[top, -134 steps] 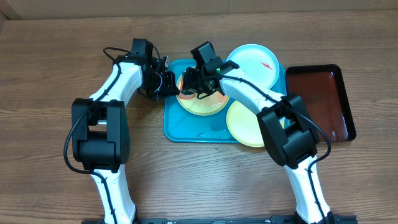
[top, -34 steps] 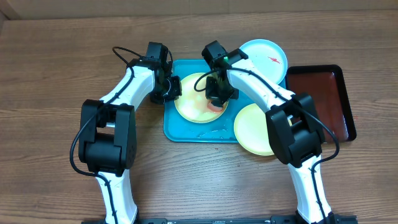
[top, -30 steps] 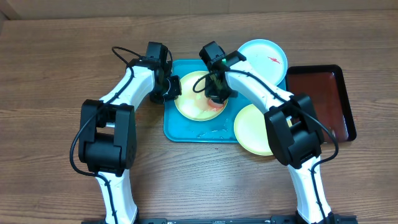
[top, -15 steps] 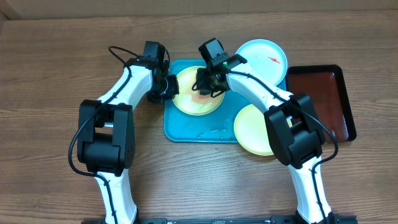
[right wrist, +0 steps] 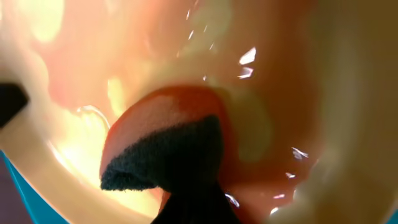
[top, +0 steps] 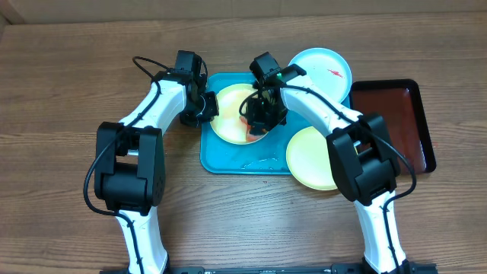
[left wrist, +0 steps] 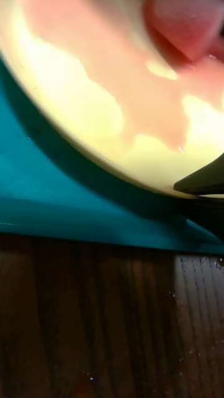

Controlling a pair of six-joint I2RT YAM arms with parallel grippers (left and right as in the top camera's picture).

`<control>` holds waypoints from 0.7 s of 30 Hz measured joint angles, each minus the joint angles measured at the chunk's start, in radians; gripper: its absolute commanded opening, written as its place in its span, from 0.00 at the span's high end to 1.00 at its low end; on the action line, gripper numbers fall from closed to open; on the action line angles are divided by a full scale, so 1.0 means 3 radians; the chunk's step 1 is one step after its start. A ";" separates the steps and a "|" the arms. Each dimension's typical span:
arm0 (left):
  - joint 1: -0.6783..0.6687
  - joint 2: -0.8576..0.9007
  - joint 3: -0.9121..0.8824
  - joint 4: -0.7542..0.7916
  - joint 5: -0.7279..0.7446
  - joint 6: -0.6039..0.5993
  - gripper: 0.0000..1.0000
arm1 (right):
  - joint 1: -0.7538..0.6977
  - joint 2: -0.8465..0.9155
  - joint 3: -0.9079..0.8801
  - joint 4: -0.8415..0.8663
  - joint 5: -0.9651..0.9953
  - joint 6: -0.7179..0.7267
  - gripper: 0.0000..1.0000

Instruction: Clean dirty plates on tray and stack at the side

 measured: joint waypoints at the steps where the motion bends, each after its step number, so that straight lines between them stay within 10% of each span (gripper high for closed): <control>1: 0.0000 0.0000 0.0000 -0.0001 0.0000 0.0000 0.96 | -0.0010 0.0000 0.0000 0.0066 0.0008 -0.0001 0.96; 21: 0.0003 0.0000 0.0146 -0.0242 -0.0069 0.0039 0.96 | -0.0621 -0.0696 0.0287 -0.0605 -0.0395 -0.0327 0.96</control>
